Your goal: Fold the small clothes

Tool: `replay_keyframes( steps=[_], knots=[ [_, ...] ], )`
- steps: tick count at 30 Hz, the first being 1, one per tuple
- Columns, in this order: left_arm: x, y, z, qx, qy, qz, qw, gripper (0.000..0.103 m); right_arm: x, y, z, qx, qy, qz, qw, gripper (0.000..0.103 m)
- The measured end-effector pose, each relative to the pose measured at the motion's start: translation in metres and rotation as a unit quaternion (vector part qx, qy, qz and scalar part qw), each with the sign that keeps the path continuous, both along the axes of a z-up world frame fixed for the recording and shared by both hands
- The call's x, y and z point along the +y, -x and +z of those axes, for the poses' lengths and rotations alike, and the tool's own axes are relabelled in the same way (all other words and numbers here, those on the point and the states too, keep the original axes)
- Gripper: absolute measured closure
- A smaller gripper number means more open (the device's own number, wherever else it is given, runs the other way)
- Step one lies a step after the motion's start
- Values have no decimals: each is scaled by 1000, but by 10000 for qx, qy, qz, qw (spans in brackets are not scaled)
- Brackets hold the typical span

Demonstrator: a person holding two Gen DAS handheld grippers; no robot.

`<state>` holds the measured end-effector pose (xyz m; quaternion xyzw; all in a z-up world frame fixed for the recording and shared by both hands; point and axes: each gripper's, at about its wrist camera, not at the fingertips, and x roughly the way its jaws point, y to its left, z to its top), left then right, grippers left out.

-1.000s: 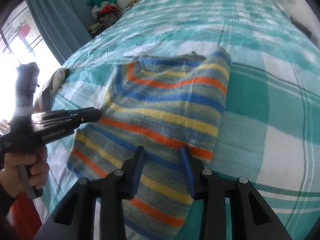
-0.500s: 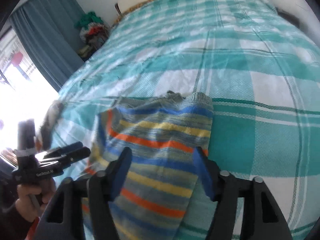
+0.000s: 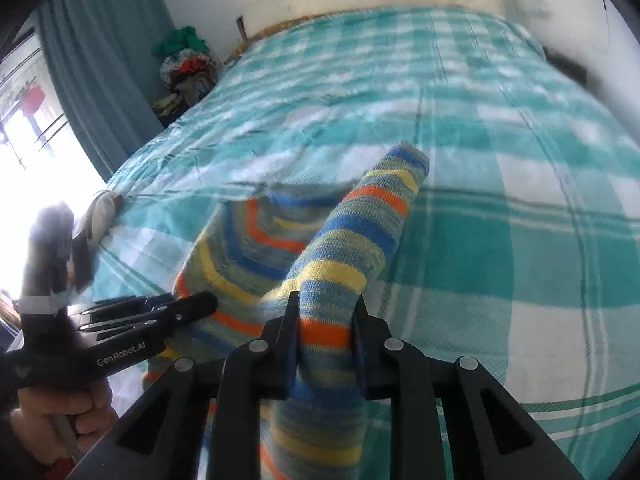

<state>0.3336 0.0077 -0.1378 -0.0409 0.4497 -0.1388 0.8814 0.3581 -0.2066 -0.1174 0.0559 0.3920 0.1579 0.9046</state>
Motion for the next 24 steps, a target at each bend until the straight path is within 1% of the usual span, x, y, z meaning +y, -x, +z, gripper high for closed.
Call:
replay_keyframes(
  steps=[2, 3, 4, 5, 6, 7, 8, 9, 10, 11, 12, 13, 14, 15, 16, 18, 19, 21, 24],
  knots=[
    [4, 13, 31, -349, -21, -72, 9994, 85, 10, 8, 26, -326, -92, 104, 9994, 81],
    [8, 18, 43, -478, -24, -89, 9988, 85, 12, 11, 34, -419, -137, 109, 9990, 81],
    [11, 22, 51, -550, -30, -103, 9984, 84, 12, 13, 41, -484, -186, 92, 9986, 81],
    [13, 21, 52, -548, -54, -111, 9984, 83, 11, 12, 42, -478, -234, 82, 9986, 81],
    [13, 19, 47, -434, -131, -121, 9989, 75, 10, 10, 38, -382, -251, 56, 9989, 79],
    [16, 20, 37, -263, -259, -87, 9993, 61, 9, 7, 30, -172, -212, -29, 9996, 73],
    [19, 21, 24, -81, -425, 14, 9991, 51, 5, 7, 18, 59, -135, -144, 9998, 66],
    [23, 26, 8, 88, -643, 162, 9978, 38, 2, 10, 7, 259, 24, -282, 9993, 46],
    [27, 34, -5, 206, -851, 282, 9958, 37, -3, 19, -1, 357, 159, -370, 9986, 32],
    [30, 45, -13, 276, -975, 334, 9943, 36, -9, 32, -6, 395, 248, -406, 9981, 31],
    [32, 58, -19, 323, -1058, 359, 9932, 32, -14, 45, -10, 441, 347, -422, 9975, 30],
    [32, 71, -21, 347, -1150, 404, 9919, 23, -16, 59, -13, 497, 478, -459, 9966, 26],
    [31, 84, -20, 307, -1244, 464, 9907, 19, -18, 73, -13, 531, 609, -510, 9954, 21],
    [30, 96, -15, 216, -1327, 519, 9896, 13, -19, 85, -13, 546, 723, -545, 9944, 14],
    [28, 107, -9, 90, -1410, 581, 9883, 7, -18, 98, -11, 548, 823, -566, 9935, 10],
    [21, 130, 5, -194, -1549, 638, 9857, 4, -18, 118, -5, 547, 936, -573, 9925, 7],
    [18, 137, 11, -292, -1602, 636, 9846, 4, -16, 126, -1, 534, 1008, -592, 9917, 3],
    [12, 148, 22, -430, -1680, 624, 9829, 4, -12, 143, 11, 446, 1092, -660, 9908, 1],
    [9, 166, 37, -531, -1581, 654, 9838, 3, -6, 165, 27, 396, 1120, -732, 9902, 1]
  ],
)
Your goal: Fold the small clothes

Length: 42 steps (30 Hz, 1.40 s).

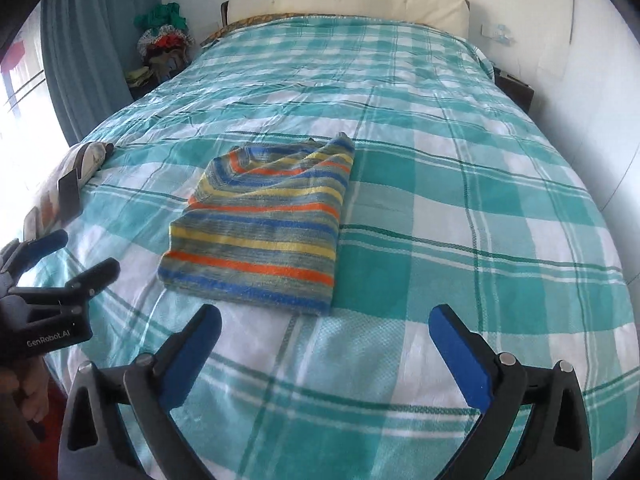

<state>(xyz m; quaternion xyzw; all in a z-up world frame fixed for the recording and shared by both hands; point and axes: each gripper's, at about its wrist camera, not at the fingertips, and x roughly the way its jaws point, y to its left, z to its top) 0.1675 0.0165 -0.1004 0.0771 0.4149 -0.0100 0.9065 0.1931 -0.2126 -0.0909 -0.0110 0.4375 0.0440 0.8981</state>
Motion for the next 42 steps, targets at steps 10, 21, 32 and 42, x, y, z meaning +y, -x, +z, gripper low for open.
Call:
replay_keyframes(
  steps=[10, 21, 32, 42],
  knots=[
    [4, 37, 36, -71, 141, 308, 9994, 3, 6, 45, 34, -46, 126, -63, 9999, 1],
    [-2, 72, 60, 229, -223, 245, 9992, 3, 13, 80, 72, 104, -4, -40, 9999, 1],
    [-5, 90, 83, 440, 70, 50, 9990, 1, 26, 108, 114, 27, 551, -255, 9982, 1],
    [-18, 108, 104, 330, 209, -169, 9991, 0, 22, 122, 132, 48, 670, -208, 9975, 1]
  ],
)
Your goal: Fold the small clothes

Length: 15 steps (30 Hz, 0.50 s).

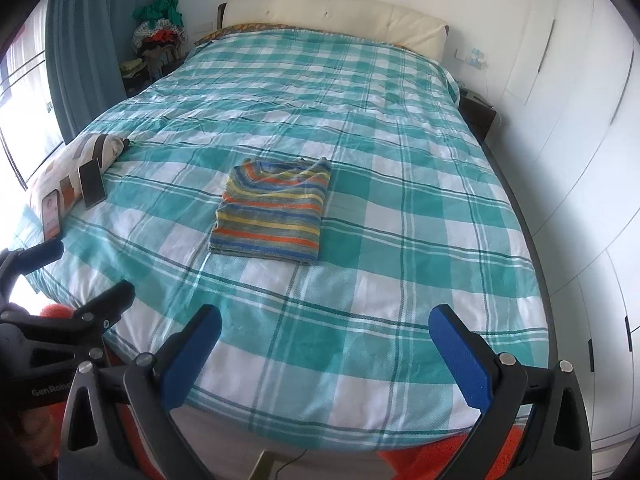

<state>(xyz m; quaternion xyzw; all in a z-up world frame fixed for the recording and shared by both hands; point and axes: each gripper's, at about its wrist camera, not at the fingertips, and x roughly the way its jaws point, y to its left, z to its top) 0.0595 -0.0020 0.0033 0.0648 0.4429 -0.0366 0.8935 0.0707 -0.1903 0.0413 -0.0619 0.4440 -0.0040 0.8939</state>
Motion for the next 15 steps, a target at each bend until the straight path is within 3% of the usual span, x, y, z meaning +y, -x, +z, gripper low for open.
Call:
replay_keyframes(
  steps=[6, 15],
  knots=[
    [0, -5, 5, -67, -204, 173, 9996, 0, -1, -2, 0, 32, 28, -25, 10000, 1],
    [5, -11, -1, 35, -190, 272, 9994, 1, 2, -6, 3, 18, 100, -47, 9999, 1]
  ],
)
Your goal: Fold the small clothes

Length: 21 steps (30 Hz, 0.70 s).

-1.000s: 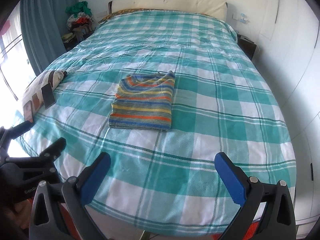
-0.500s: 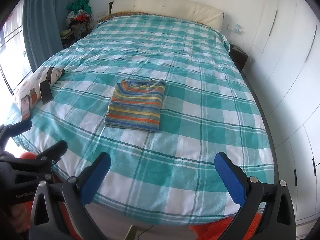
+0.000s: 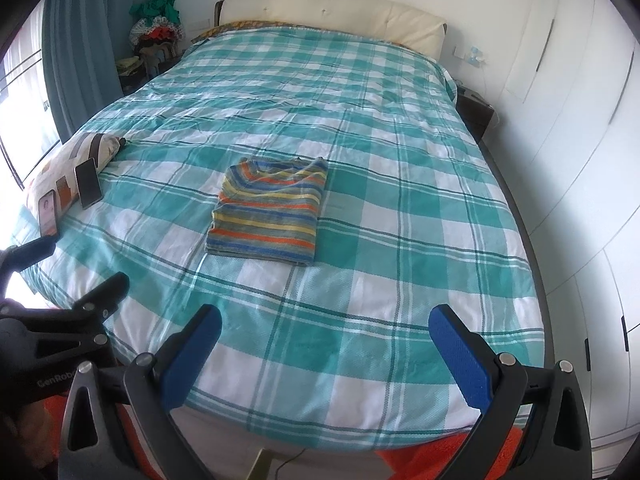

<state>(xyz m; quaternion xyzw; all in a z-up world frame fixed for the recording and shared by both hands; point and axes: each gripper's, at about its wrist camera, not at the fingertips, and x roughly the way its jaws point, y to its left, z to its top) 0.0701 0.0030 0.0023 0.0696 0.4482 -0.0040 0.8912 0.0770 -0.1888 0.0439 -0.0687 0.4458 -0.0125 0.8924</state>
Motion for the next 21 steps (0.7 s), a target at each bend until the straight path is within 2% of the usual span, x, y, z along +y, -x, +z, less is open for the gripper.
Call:
replay_keyframes(
  steps=[21],
  knots=[
    [0, -10, 0, 95, 113, 32, 9999, 1, -1, -5, 0, 125, -59, -66, 9999, 1]
  ],
)
